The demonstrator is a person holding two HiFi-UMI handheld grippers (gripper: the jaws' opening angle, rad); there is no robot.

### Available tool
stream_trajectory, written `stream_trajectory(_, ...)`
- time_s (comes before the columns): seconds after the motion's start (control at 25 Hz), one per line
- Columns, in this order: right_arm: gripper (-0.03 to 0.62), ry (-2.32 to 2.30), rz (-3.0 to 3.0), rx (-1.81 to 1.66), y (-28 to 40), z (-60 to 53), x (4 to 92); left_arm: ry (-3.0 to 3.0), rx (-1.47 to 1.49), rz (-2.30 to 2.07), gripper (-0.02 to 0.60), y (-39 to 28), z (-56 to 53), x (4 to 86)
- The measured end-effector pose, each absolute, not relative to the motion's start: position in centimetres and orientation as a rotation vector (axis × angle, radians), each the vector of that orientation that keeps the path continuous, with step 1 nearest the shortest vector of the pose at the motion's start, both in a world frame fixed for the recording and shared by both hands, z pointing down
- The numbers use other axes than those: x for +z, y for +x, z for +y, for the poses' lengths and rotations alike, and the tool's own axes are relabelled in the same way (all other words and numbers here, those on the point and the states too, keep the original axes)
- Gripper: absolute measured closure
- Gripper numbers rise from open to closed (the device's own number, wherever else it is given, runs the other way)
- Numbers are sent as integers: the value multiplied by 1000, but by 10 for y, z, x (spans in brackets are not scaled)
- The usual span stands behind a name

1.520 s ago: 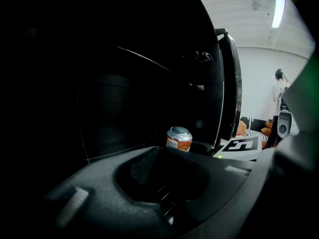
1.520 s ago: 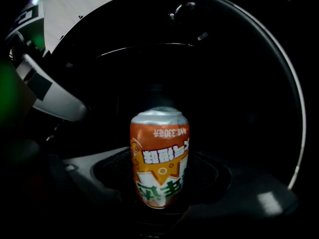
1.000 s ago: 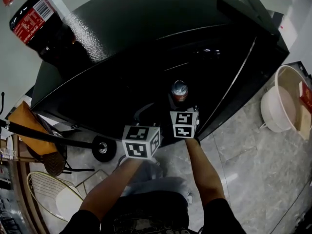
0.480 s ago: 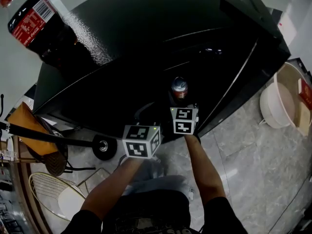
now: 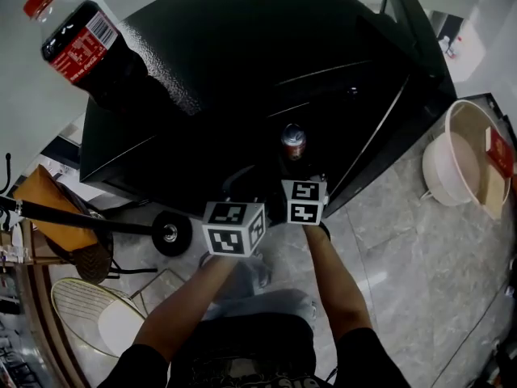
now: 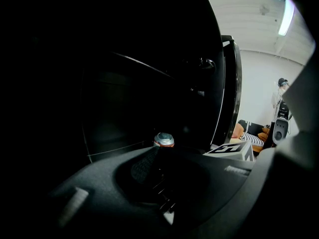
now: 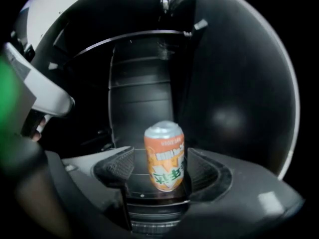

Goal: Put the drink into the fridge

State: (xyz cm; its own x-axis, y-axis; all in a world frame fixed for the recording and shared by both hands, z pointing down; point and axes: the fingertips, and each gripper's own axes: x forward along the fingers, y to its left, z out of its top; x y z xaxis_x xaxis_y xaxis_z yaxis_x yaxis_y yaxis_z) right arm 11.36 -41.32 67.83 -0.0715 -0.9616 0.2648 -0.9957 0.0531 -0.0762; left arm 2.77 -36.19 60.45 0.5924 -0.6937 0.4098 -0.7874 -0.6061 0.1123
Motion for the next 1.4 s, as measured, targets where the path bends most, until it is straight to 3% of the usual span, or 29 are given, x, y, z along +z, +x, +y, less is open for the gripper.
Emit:
stream_trajectory(0.52,303,1891,-2271,335,99,-334,575,2496,439,-1248,577,37,-304,537)
stream_trajectory(0.88,407,1767,-2342,277,97,-266,505,2486,395,-1329,577,46,-248,483)
stream_trajectory(1.4,476,1622,-2436,209,77,-176,417,2430,350,-1417,577,25,-168,414)
